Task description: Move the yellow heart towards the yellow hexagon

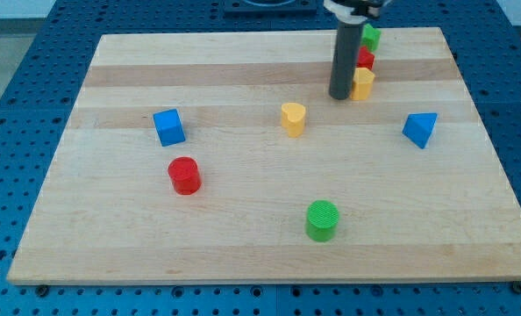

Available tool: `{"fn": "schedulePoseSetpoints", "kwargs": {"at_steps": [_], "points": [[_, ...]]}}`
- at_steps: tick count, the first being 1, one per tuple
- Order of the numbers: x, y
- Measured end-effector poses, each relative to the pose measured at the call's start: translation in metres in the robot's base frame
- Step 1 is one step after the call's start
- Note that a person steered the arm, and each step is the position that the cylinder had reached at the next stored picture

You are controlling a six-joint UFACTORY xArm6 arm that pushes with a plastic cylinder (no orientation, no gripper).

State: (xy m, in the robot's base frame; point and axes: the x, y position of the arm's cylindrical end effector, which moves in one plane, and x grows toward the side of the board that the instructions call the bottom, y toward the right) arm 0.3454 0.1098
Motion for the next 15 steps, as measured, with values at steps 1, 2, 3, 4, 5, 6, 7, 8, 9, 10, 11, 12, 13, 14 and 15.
{"fn": "schedulePoseSetpoints", "kwargs": {"at_steps": [1, 2, 3, 4, 5, 6, 7, 8, 9, 10, 11, 12, 13, 14, 15], "points": [[0.0, 0.004], [-0.008, -0.019], [-0.025, -0.074], [0.012, -0.093], [0.052, -0.101], [0.052, -0.101], [0.036, -0.114], [0.032, -0.149], [0.079, -0.155], [0.112, -0.155], [0.112, -0.148], [0.112, -0.1], [0.1, -0.095], [0.084, -0.095], [0.083, -0.095]]}}
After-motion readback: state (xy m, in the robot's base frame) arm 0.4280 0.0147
